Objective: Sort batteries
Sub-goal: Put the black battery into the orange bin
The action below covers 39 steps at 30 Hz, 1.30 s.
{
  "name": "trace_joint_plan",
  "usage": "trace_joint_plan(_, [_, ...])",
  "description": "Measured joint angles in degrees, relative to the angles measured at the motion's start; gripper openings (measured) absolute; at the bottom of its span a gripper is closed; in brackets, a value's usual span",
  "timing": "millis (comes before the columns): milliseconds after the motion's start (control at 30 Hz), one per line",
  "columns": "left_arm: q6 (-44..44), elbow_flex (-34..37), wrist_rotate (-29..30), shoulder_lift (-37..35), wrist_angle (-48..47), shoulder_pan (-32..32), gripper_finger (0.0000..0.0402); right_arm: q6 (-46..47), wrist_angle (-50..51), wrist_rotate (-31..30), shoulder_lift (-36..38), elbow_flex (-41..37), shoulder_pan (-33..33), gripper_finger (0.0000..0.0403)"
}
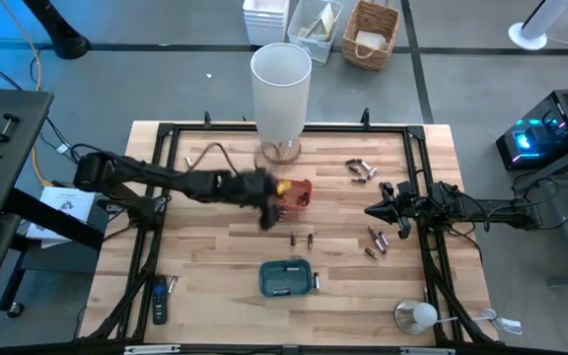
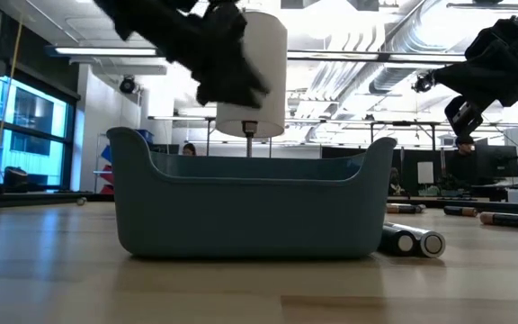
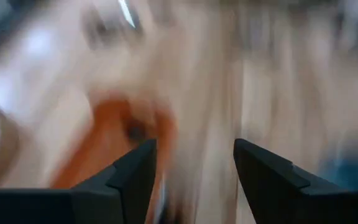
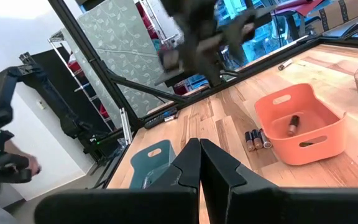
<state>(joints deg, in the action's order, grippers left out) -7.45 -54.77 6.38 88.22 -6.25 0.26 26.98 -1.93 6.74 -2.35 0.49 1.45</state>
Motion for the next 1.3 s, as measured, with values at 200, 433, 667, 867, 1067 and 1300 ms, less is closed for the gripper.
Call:
trace_joint_plan(200, [13.62,-0.51,3.31,4.72,-5.27,-6.13,0.0182,0.0,0.02,0.0,0.07,0.0,0.01,0.0])
trace_joint_plan(433, [15.53,-0.49,3.68,12.13,-0.58,-4.42,0.0168,0.0,0.02,-0.04,-0.19,-0.02,0.0,0.0])
trace_joint_plan(667, [13.69,-0.45,-1.42,16.46,-0.9,-2.79,0.0147,0.0,0.02,-0.07,-0.2,-0.01,0.02,0.0])
trace_joint_plan(867, [12.62,-0.41,-0.76,18.29,-0.96,-2.24,0.0125,0.0,0.02,-0.09,-0.26,0.0,0.0,0.0])
trace_joint_plan(1067, [7.97,-0.28,-0.54,17.51,-0.9,-1.91,0.0121,0.0,0.02,-0.11,-0.26,-0.02,0.02,0.0])
trace_joint_plan(1300, [16.4,-0.34,4.71,14.84,1.88,-2.7,0.0121,0.0,0.02,-0.15,-0.26,0.0,0.0,0.0])
